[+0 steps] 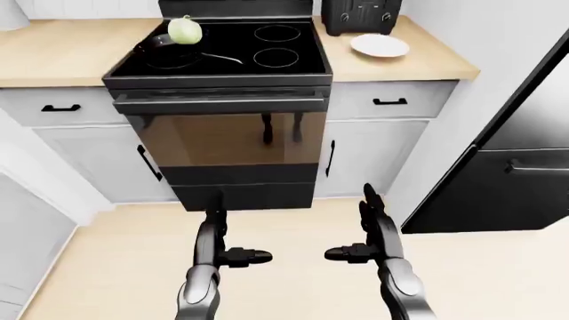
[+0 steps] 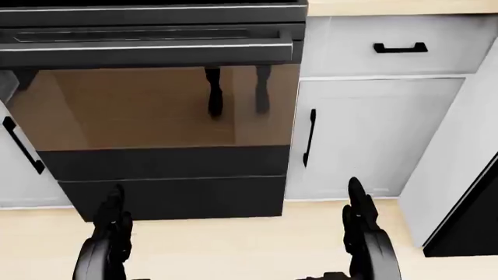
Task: Pick the squash from the pan and place it on the plate.
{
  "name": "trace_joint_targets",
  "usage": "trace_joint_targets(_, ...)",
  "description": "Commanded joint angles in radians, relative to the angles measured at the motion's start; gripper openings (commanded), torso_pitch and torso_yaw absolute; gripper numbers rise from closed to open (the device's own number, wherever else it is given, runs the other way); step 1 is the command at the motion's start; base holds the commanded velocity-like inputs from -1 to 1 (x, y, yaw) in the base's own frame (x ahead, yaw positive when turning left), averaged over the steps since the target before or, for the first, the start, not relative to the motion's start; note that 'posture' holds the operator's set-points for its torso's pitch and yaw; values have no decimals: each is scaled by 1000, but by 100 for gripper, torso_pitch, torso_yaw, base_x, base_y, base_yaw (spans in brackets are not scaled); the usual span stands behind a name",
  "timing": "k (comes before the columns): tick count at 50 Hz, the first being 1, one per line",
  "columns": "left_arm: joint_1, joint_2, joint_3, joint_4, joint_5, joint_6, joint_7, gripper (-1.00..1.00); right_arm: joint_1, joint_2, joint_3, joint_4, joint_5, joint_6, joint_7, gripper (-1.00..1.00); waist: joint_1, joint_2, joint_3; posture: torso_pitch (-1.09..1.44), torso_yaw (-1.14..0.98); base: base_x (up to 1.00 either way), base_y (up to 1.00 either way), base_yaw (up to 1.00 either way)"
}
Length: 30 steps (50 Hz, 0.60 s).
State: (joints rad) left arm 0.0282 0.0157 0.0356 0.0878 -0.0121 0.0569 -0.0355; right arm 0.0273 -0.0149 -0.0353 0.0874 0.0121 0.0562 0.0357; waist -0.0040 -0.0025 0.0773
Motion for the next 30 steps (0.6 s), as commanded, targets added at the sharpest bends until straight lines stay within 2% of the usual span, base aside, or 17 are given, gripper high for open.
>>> trace_joint_targets(1,-23,-1,0,-100,-8,-55,3,100,-28,-9,-3,-67,-1,-78,7,100,-2,-8,-1,0,0,0,0,0)
trace_joint_targets(3,-23,-2,0,-102,-9,-57,6,100,-29,-10,-8,-63,3,-80,12,100,7,-1,-62,0,0,0,0,0)
trace_joint_targets(4,-22,-3,-1,-106,-11,-57,8,100,-29,-11,-10,-61,3,-83,12,100,6,-1,-52,0,0,0,0,0)
trace_joint_targets(5,-25,-3,0,-99,-12,-61,8,100,-29,-11,-11,-64,4,-80,12,100,6,-7,-17,0,0,0,0,0)
trace_joint_targets(7,-27,-4,0,-92,-12,-67,11,100,-32,-11,-14,-58,7,-82,14,100,7,-9,-69,0,0,0,0,0)
trace_joint_targets(8,-28,-4,-1,-93,-11,-65,13,100,-36,-12,-16,-46,7,-91,14,100,8,-9,-75,0,0,0,0,0)
trace_joint_targets(17,-26,-1,-1,-117,-13,-45,16,100,-36,-11,-14,-55,6,-84,13,100,8,-5,-83,0,0,0,0,0)
trace_joint_targets(21,-59,5,11,-82,-14,-53,24,100,-56,-12,-19,-68,6,-57,2,100,8,-5,-88,0,0,0,0,0)
trace_joint_targets(25,-91,6,20,-128,-33,18,44,100,-98,-12,-24,-93,9,-6,-30,100,7,-4,-94,0,0,0,0,0)
trace_joint_targets(30,-148,26,45,-100,-49,33,50,100,-151,-17,-23,-119,19,64,-54,100,7,-4,-93,0,0,0,0,0)
